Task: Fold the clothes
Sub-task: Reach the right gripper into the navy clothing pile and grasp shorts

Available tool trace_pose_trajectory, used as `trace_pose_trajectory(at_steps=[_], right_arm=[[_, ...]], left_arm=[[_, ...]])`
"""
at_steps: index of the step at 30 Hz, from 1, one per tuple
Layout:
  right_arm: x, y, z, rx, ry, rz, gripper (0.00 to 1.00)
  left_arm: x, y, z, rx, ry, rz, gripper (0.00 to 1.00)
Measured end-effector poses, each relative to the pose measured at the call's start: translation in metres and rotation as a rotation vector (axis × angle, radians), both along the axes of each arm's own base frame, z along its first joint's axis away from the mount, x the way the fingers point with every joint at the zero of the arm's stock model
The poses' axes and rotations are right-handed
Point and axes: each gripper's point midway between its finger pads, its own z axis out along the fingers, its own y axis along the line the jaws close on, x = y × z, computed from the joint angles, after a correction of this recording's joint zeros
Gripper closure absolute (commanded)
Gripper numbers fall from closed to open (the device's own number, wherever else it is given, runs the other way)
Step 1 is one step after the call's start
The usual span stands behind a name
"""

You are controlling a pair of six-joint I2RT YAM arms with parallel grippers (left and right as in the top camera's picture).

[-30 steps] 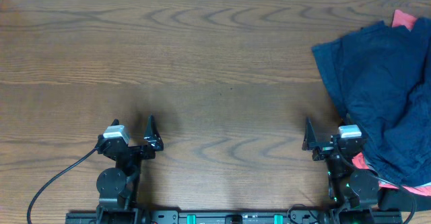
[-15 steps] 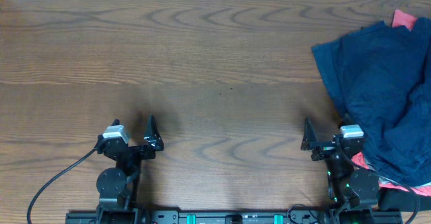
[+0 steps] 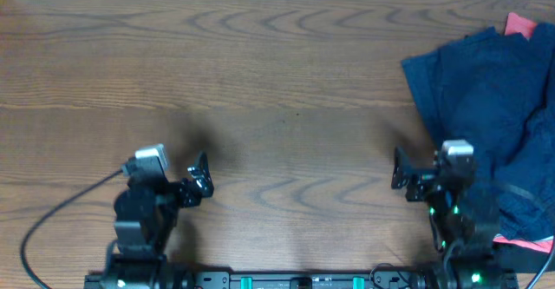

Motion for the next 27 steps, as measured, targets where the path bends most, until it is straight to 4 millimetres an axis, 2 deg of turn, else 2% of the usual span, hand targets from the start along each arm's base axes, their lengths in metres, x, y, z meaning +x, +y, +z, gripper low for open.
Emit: trace_pose_trajectory(at_steps=[2, 5, 11, 17, 20, 23, 26, 27], right_arm=[[0.007, -0.003, 0.003, -0.019, 0.072, -0.016, 0.01], [0.017, -0.005, 0.001, -0.062, 0.199, -0.020, 0.01], [0.041, -0.007, -0.011, -0.150, 0.471, 0.000, 0.01], [0.067, -0.011, -0.026, -0.193, 0.564, -0.014, 0.01], [0.075, -0.027, -0.038, -0.221, 0.592, -0.091, 0.01], [0.077, -0.060, -0.057, -0.236, 0.658, -0.232, 0.11], [0.072, -0.086, -0.080, -0.230, 0.739, -0.342, 0.22], [0.070, -0.093, -0.087, -0.227, 0.764, -0.371, 0.23]], left_arm=[[0.001, 0.000, 0.010, 0.016, 0.058, -0.009, 0.02], [0.001, -0.001, 0.013, 0.041, 0.182, -0.023, 0.02], [0.003, -0.002, 0.011, 0.071, 0.404, -0.053, 0.02], [0.005, -0.003, -0.003, 0.077, 0.507, -0.065, 0.02], [0.005, -0.003, -0.009, 0.080, 0.535, -0.068, 0.02], [0.006, -0.003, -0.011, 0.083, 0.544, -0.071, 0.02], [0.006, -0.003, -0.013, 0.084, 0.549, -0.071, 0.02], [0.006, -0.003, -0.013, 0.084, 0.549, -0.071, 0.02]])
